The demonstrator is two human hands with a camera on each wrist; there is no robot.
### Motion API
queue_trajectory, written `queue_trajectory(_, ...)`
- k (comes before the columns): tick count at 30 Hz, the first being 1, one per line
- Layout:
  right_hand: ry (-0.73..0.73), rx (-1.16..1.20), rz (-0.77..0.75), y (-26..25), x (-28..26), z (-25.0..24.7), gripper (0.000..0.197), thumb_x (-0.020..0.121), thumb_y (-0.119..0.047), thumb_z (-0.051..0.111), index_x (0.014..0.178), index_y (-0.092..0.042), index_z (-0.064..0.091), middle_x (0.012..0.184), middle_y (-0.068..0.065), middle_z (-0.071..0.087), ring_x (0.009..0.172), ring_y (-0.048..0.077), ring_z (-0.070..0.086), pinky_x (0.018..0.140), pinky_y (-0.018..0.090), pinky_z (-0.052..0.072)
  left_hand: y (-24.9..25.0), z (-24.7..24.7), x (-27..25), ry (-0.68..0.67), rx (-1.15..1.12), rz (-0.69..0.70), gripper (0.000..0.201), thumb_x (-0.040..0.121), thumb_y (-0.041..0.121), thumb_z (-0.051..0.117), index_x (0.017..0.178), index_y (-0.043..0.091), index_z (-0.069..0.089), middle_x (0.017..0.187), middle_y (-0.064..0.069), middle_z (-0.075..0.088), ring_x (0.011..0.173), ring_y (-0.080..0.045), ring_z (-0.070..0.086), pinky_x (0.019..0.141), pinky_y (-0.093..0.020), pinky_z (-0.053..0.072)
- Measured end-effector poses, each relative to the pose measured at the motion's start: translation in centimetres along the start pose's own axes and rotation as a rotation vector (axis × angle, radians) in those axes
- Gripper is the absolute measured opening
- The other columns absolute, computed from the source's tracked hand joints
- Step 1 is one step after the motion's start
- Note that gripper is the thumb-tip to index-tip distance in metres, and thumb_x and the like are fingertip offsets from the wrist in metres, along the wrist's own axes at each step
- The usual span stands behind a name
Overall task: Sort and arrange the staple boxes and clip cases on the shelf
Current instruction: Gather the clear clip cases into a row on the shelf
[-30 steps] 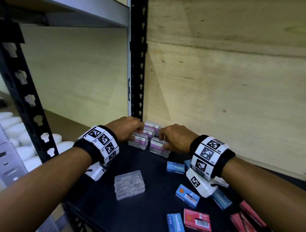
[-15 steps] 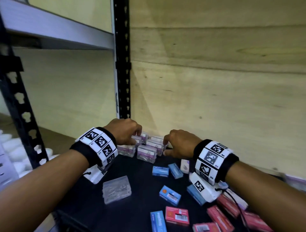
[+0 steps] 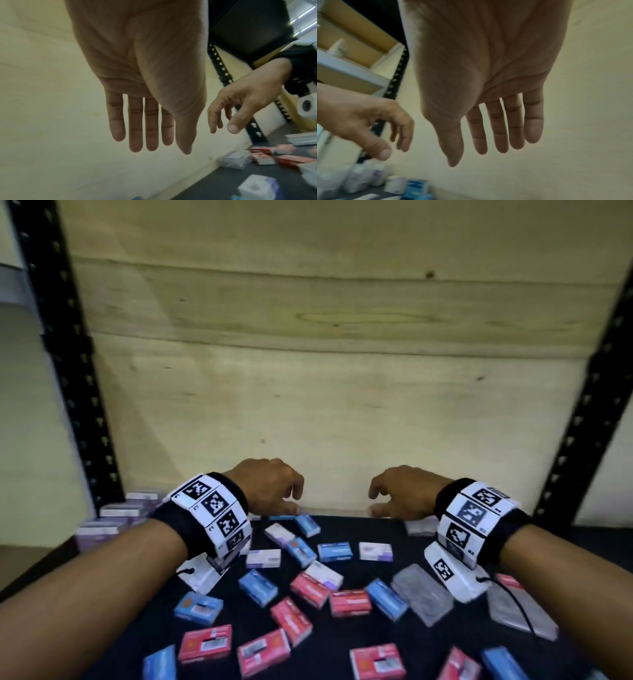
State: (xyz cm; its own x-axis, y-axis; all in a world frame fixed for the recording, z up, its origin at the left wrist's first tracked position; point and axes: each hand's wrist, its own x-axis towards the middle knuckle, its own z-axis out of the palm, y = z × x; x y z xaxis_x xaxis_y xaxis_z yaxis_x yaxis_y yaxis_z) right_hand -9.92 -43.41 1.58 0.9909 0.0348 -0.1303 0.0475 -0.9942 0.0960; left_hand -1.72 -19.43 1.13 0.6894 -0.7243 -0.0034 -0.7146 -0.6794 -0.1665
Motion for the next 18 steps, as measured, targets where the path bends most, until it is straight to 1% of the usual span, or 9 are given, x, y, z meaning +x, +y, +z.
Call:
queue_trajectory(2,-0.004,0.016,0.06,3.4,-1.4,0.5,0.047,0.094,-0.054,0.054,0.131,-0.025,0.055,0.136,-0.001,0.054,0.119,0.02,0.053,0.098,0.033,0.043,2.5,0.0,2.0,-0.008,-0.007,0.051,0.032,0.088,0.052,0.059,0.112,0.032,0.059,0.112,0.011,0.06,0.1,-0.015,0.057,0.075,-0.03,0.045)
queue_trajectory(4,-0.007,0.045,0.112,6.4,-2.8,0.9,0.044,0.095,-0.051,0.055,0.131,-0.025,0.056,0.134,-0.002,0.055,0.116,0.018,0.054,0.095,0.03,0.043,4.7,0.0,4.0,-0.02,-0.015,0.093,0.034,0.088,0.052,0.059,0.113,0.031,0.059,0.112,0.01,0.06,0.098,-0.015,0.056,0.073,-0.03,0.042)
queue_trajectory(9,-0.027,0.106,0.18,11.6,-4.7,3.3,0.04,0.096,-0.046,0.055,0.13,-0.026,0.056,0.131,-0.004,0.057,0.098,0.013,0.054,0.087,0.025,0.042,9.7,0.3,7.8,-0.105,-0.067,0.143,0.038,0.087,0.055,0.059,0.115,0.03,0.058,0.111,0.009,0.06,0.097,-0.016,0.056,0.076,-0.031,0.043)
queue_trajectory(12,-0.051,0.14,0.171,12.7,-4.6,4.6,0.04,0.096,-0.04,0.058,0.133,-0.025,0.054,0.131,-0.004,0.057,0.106,0.015,0.058,0.089,0.026,0.044,11.8,1.3,9.0,-0.196,-0.16,0.195,0.035,0.088,0.052,0.062,0.113,0.028,0.062,0.105,0.01,0.062,0.094,-0.013,0.057,0.077,-0.029,0.044)
queue_trajectory(14,-0.06,0.157,0.15,13.1,-4.1,5.1,0.041,0.095,-0.038,0.061,0.133,-0.024,0.054,0.131,-0.002,0.057,0.11,0.017,0.059,0.092,0.027,0.045,12.7,2.2,9.2,-0.28,-0.277,0.24,0.037,0.085,0.053,0.065,0.113,0.028,0.064,0.101,0.013,0.064,0.093,-0.01,0.059,0.082,-0.028,0.047)
queue_trajectory(16,-0.073,0.147,0.129,13.2,-3.4,5.5,0.044,0.094,-0.037,0.063,0.134,-0.024,0.053,0.133,-0.001,0.057,0.113,0.018,0.059,0.092,0.027,0.043,13.2,2.7,9.0,-0.314,-0.34,0.279,0.04,0.083,0.057,0.065,0.114,0.032,0.064,0.106,0.014,0.063,0.096,-0.008,0.058,0.086,-0.026,0.047)
queue_trajectory(18,-0.091,0.142,0.117,13.2,-2.7,5.6,0.045,0.093,-0.036,0.064,0.135,-0.023,0.054,0.136,0.0,0.056,0.116,0.019,0.058,0.091,0.026,0.041,13.7,2.9,8.6,-0.305,-0.4,0.293,0.042,0.083,0.059,0.064,0.116,0.034,0.064,0.108,0.014,0.063,0.098,-0.007,0.058,0.087,-0.024,0.046)
